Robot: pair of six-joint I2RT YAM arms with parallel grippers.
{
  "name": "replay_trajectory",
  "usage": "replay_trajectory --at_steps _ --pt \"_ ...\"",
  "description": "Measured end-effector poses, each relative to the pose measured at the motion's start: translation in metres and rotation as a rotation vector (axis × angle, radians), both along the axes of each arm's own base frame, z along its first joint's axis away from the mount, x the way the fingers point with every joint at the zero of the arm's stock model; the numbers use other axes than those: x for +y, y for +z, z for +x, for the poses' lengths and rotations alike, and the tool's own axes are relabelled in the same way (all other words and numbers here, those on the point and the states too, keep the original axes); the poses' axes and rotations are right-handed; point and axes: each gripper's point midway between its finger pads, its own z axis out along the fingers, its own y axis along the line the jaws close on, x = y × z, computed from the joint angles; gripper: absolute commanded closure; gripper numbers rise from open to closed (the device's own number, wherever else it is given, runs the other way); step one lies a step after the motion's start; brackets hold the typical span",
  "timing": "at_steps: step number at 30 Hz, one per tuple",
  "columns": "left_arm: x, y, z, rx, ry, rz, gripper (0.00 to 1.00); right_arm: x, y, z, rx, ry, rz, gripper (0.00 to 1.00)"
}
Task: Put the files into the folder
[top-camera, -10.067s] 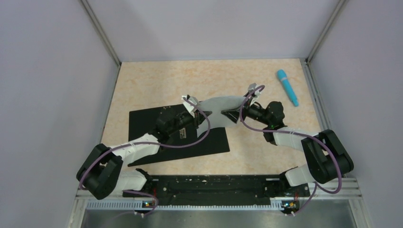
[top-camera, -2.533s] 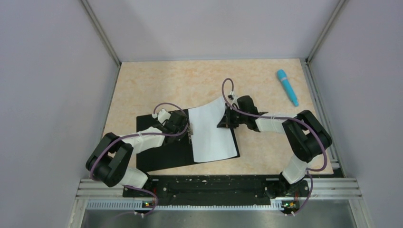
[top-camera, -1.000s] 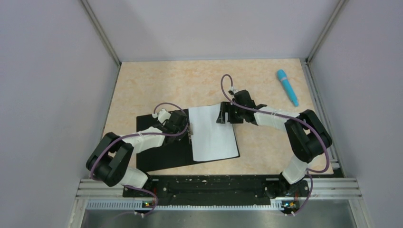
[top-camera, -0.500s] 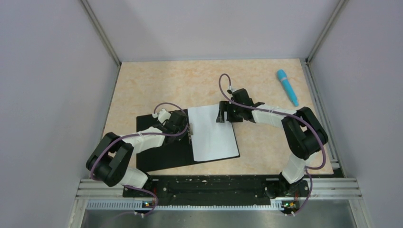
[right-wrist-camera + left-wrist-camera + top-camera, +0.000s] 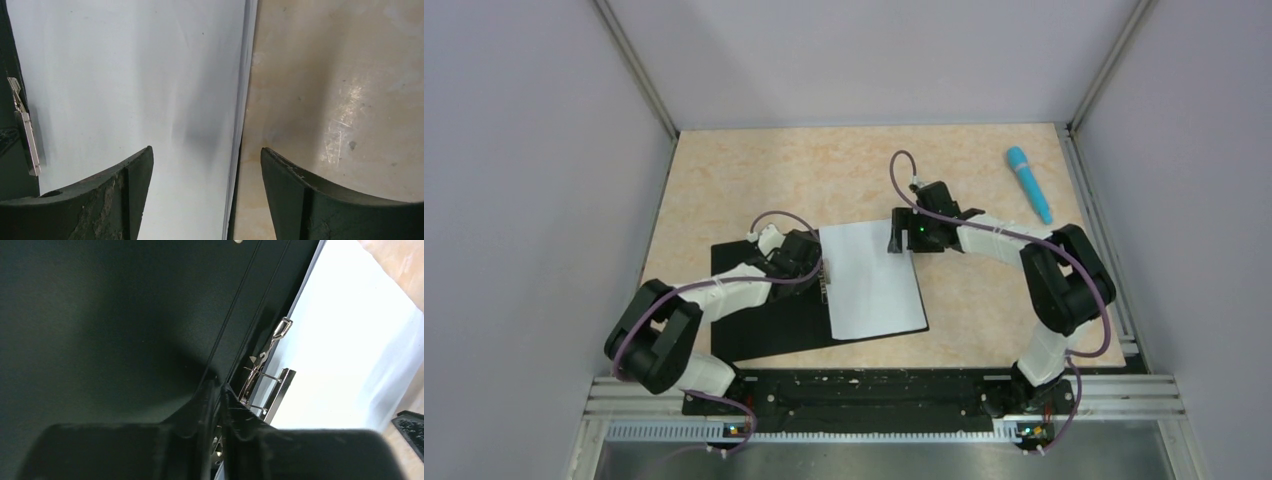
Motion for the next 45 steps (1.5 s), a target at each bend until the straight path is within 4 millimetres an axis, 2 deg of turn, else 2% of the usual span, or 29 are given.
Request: replay_trajectory --at_steps 2,4,7,9,12,18,22,28,37,45 --pt "0.004 0.004 -0.001 0.0 -0.016 0.033 0.68 -0.003 0.001 0.001 -0.001 -0.006 -0.014 0.23" --pt "0.009 0.015 -0.001 -0.017 -0.028 0.061 0.63 -0.005 0.003 0.0 -0.003 -0.011 -0.027 0.26" --pt "0.016 0.039 0.0 -0.074 -0.044 0.085 0.6 -0.002 0.009 -0.007 -0.012 -0.004 -0.044 0.37" --pt "0.022 0.053 0.0 -0.105 -0.045 0.104 0.59 0.008 0.015 -0.014 -0.024 0.017 -0.046 0.45" --pt "0.035 0.061 -0.005 -0.108 -0.035 0.139 0.59 0.039 0.027 -0.026 -0.056 0.07 -0.035 0.52" --pt "0.068 0.05 -0.024 -0.01 0.044 0.166 0.57 0.116 0.054 -0.055 -0.119 0.194 0.02 0.59" --pt "0.088 0.036 -0.045 0.043 0.11 0.134 0.51 0.145 0.045 -0.065 -0.111 0.231 0.015 0.6" --pt "0.105 0.019 -0.064 0.101 0.188 0.083 0.49 0.159 0.02 -0.07 -0.082 0.239 -0.032 0.65" --pt "0.11 0.006 -0.072 0.162 0.257 0.046 0.49 0.167 0.021 -0.064 -0.096 0.223 -0.039 0.68" --pt "0.113 0.003 -0.073 0.172 0.299 0.029 0.5 0.172 0.007 -0.069 -0.082 0.233 -0.066 0.73"
